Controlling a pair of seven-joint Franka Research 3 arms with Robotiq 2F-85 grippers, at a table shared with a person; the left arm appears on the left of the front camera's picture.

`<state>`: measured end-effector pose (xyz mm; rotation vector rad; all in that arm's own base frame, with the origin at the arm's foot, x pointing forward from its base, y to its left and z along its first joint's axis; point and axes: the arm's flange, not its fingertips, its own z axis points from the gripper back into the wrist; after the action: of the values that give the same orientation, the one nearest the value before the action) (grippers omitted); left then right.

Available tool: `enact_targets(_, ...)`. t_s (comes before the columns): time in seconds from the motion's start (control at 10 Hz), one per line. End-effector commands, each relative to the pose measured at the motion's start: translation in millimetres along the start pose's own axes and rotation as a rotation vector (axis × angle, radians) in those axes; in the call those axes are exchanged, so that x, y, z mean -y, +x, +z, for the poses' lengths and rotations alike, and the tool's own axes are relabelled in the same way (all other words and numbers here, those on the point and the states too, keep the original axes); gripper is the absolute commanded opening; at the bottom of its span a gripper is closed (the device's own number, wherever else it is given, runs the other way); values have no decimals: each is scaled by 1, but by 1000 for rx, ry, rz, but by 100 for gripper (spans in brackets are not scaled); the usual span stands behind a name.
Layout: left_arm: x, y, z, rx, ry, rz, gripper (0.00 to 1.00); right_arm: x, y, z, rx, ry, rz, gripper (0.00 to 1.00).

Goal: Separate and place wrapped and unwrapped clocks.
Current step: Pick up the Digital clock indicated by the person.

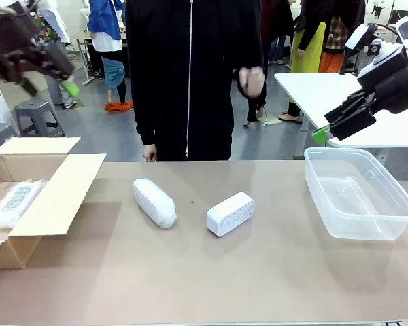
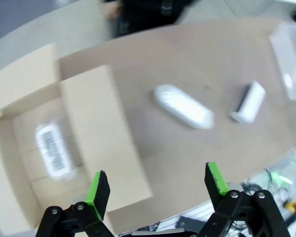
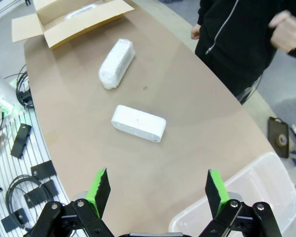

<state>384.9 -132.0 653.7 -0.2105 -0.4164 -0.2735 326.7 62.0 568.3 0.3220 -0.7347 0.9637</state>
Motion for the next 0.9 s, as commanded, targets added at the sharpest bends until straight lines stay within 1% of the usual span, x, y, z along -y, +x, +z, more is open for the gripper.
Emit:
enact_targets(0.0, 4, -22, -14, -7, -148, -159, 100, 0, -1, -1, 6, 7, -4, 100)
enact_targets(0.2, 8, -41, -26, -23, -265, -193, 100, 0, -1, -1, 6, 7, -4, 100)
enact_targets(0.3, 8, -50, -30, -14, -282, -220, 100, 0, -1, -1, 6, 7, -4, 100)
enact_targets(0.4, 5, -59, -37, 26, -287, -286, 100, 0, -1, -1, 6, 7, -4, 100)
enact_targets(0.6, 4, -66, -52, 56, -311, -374, 100, 0, -1, -1, 6, 7, -4, 100)
enact_targets(0.8, 2, -70, -65, 113, -302, -497, 100, 0, -1, -1, 6, 7, -4, 100)
